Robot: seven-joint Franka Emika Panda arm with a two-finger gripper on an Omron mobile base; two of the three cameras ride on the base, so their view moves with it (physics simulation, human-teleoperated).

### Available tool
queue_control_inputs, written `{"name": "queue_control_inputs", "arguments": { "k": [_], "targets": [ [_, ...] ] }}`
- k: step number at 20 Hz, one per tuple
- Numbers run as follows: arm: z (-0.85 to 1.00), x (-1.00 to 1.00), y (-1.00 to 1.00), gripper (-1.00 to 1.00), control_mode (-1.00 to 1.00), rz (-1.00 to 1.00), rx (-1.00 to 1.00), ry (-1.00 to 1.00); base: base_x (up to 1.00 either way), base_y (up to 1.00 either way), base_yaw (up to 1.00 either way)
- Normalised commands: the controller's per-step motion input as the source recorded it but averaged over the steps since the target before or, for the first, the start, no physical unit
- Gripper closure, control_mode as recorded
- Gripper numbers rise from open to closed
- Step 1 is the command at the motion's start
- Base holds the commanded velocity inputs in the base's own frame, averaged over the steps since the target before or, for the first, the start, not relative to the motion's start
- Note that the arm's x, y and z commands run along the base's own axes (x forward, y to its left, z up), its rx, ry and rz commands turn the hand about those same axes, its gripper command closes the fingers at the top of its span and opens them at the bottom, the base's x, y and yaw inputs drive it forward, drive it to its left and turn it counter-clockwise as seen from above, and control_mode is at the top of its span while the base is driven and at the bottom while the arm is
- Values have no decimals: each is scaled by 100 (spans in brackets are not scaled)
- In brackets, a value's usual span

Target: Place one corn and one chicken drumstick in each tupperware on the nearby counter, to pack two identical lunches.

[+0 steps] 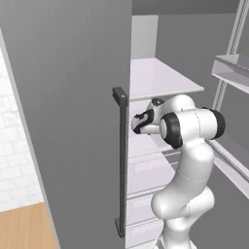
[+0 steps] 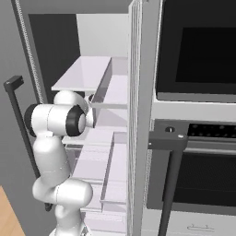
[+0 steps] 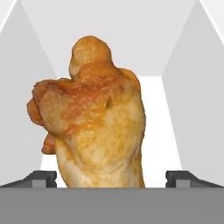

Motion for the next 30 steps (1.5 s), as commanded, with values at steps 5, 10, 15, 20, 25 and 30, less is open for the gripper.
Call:
{"name": "queue_control_inputs", "arguments": {
  "k": [5, 10, 15, 20, 25, 30],
  "targets": [
    [-47, -37, 0, 100, -100, -8, 0, 0, 0, 0, 0],
    [-15, -80, 0, 100, -100, -6, 0, 0, 0, 0, 0],
    [0, -100, 0, 100, -100, -4, 0, 0, 0, 0, 0],
    [2, -99, 0, 100, -100, -5, 1, 0, 0, 0, 0],
    [73, -54, 0, 100, -100, -3, 0, 0, 0, 0, 0],
    [75, -61, 0, 100, -100, 0, 1, 0, 0, 0, 0]
  ]
}}
